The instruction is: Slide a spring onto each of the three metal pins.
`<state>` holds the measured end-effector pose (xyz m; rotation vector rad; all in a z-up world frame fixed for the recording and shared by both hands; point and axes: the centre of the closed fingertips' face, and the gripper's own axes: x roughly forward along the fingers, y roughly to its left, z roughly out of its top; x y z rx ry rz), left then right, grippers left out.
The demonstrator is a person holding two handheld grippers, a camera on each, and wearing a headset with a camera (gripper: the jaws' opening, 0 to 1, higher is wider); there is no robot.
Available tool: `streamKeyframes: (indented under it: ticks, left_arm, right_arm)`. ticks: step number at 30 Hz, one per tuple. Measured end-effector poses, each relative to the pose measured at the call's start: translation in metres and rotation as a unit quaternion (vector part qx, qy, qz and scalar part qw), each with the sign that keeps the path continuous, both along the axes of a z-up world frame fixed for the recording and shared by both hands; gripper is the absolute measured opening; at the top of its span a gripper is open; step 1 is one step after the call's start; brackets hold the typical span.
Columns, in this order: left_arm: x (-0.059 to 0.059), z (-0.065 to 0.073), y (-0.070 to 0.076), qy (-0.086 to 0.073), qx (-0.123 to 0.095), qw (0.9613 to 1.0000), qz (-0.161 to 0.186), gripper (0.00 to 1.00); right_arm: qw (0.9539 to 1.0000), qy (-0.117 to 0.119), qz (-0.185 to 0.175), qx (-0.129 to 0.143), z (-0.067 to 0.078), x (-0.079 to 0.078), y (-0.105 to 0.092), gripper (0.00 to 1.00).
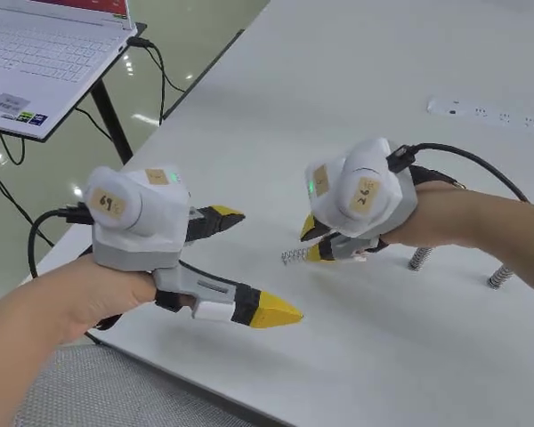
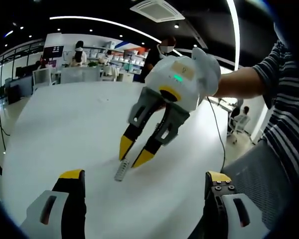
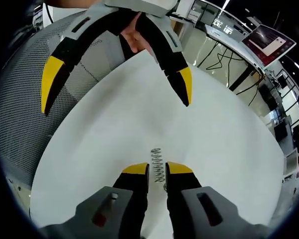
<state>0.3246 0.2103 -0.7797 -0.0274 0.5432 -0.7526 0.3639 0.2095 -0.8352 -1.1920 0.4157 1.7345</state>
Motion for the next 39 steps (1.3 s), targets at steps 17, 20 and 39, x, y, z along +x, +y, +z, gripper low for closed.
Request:
streamKeyframes:
  ticks: [17, 20, 39]
  left_arm:
    - [-0.001, 0.001, 0.003, 0.000, -0.002, 1.0000, 0.002, 0.97]
    - [-0.001, 0.001, 0.003, 0.001, -0.003, 1.0000, 0.003, 0.97]
    - [0.001, -0.001, -0.006, 0.001, -0.003, 0.9999, -0.011, 0.96]
  right_arm:
    - [0.9993, 0.017, -0.026, -0.023, -0.027, 0.000, 0.002, 0.10]
    - [0.9990, 0.019, -0.026, -0.030, -0.029, -0.002, -0.002, 0.09]
    - [0.9979, 0.042, -0.048, 0.013, 0.008, -0.010, -0.006, 0.08]
